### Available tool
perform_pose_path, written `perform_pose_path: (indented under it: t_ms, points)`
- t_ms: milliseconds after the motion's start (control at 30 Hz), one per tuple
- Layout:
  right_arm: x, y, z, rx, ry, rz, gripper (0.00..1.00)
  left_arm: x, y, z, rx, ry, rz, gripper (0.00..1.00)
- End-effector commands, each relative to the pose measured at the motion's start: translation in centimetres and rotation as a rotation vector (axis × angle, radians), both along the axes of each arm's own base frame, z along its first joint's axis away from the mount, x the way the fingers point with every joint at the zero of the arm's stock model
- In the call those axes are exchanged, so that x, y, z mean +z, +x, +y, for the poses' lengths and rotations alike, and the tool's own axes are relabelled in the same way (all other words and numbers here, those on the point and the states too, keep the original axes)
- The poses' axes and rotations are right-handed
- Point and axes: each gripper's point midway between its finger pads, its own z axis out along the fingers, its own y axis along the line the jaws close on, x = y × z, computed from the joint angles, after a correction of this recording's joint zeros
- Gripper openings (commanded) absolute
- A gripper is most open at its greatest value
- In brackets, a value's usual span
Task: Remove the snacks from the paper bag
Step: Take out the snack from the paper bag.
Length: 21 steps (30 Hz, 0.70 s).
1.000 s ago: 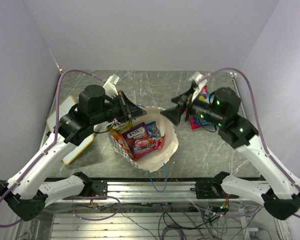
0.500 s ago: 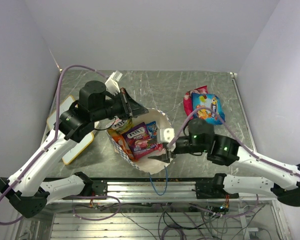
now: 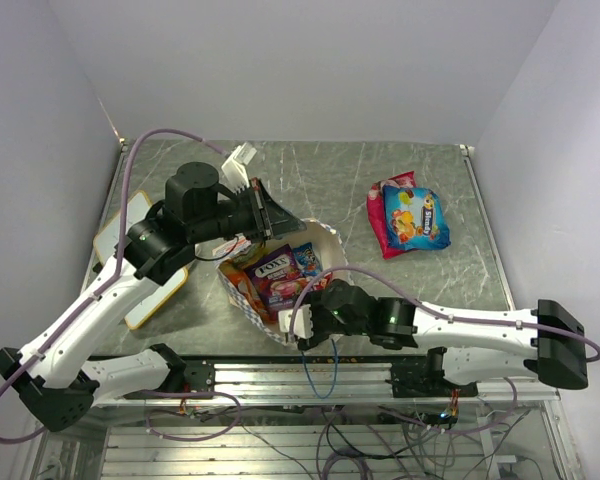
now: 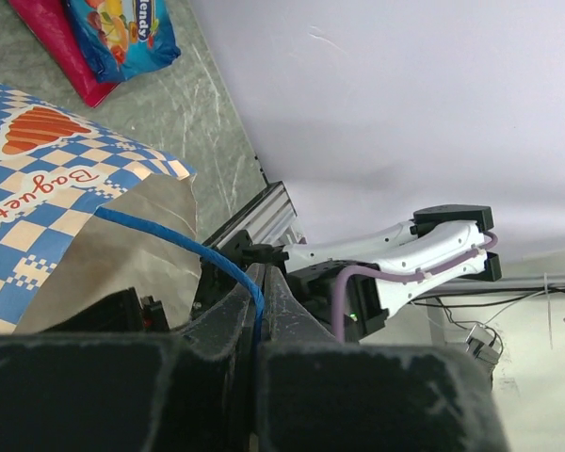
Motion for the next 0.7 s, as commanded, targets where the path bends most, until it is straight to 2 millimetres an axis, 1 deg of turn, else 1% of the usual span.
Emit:
perform_pose_path:
  t_ms: [0,67,200,300,367,500,600,667]
  points:
    - [0.7,3.0,0.6,-0.029,0.044,-0.113,0.59,3.0,-1.2,-0.6,-0.064,-0.069,-0.080,0.07]
    - [-0.5,3.4,0.6,-0.014,0.019,-0.107,0.59,2.6,-1.3,-0.5,-0.069,-0.051,-0.080,0.07]
    - [-1.8,4.7,1.2,-0.007,-0.001,-0.110,0.61,2.2,-1.1,-0.7,-0.082,-0.021,-0.082,0.07]
    - [-3.2,5.8,1.5,0.002,-0.038,-0.089,0.61,2.1,-1.1,-0.8,-0.090,-0.012,-0.089,0.07]
    - [-3.9,6.0,1.8,0.028,-0.054,-0.074,0.61,2.1,-1.0,-0.9,-0.094,-0.009,-0.091,0.07]
    - [-4.6,7.5,2.2,0.001,-0.041,-0.067,0.63,2.2,-1.0,-1.0,-0.101,-0.004,-0.099,0.07]
    - [-5.3,7.5,2.9,0.030,-0.056,-0.053,0.63,2.1,-0.9,-1.0,-0.101,0.001,-0.099,0.07]
    - [-5.6,8.1,3.3,0.006,-0.050,-0.060,0.63,2.1,-0.8,-0.9,-0.094,0.010,-0.104,0.07]
